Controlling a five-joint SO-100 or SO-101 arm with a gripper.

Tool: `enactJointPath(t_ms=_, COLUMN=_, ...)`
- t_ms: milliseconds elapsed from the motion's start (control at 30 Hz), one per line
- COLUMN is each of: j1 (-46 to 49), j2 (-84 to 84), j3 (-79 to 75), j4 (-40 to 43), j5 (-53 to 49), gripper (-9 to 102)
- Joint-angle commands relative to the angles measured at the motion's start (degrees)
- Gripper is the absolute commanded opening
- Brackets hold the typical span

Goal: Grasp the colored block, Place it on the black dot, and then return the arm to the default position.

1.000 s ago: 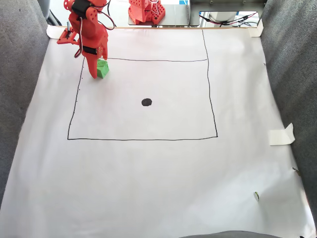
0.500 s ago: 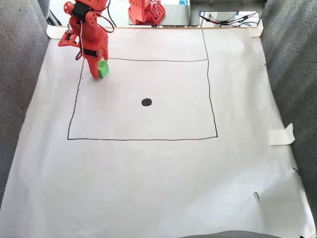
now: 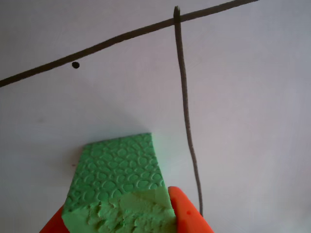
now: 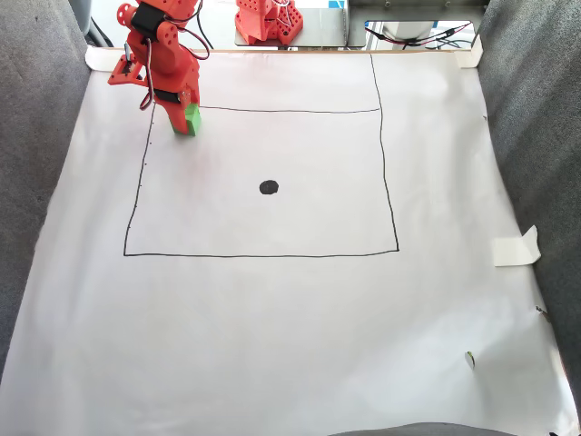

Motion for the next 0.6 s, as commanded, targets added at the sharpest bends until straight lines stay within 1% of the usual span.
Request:
enactJointPath(t_ms=0, j1=0.00, j2=2.11, j3=-2.37, j4=0.00, j5=-0.18, gripper=19)
enactJointPath(t_ms=33, j1=0.00, j2=2.20, j3=-2.37, j4=0.00, j5=-0.18, gripper=17)
enactJointPath(t_ms=100, j1=0.00, j2=2.46, j3=-2.37, j4=0.00, j5=0.00, gripper=11)
enactJointPath(t_ms=167, j1=0.00, j2=2.81, j3=-2.37, j4=0.00, j5=0.18, gripper=0)
enactJointPath(t_ms=367, j1=-0.44, j2=5.10, j3=-1.76, j4=1.49, j5=0.09, gripper=0)
enactJointPath(t_ms=567, j1=-4.57, j2=8.79, j3=-2.90, j4=5.19, j5=-2.02, gripper=0)
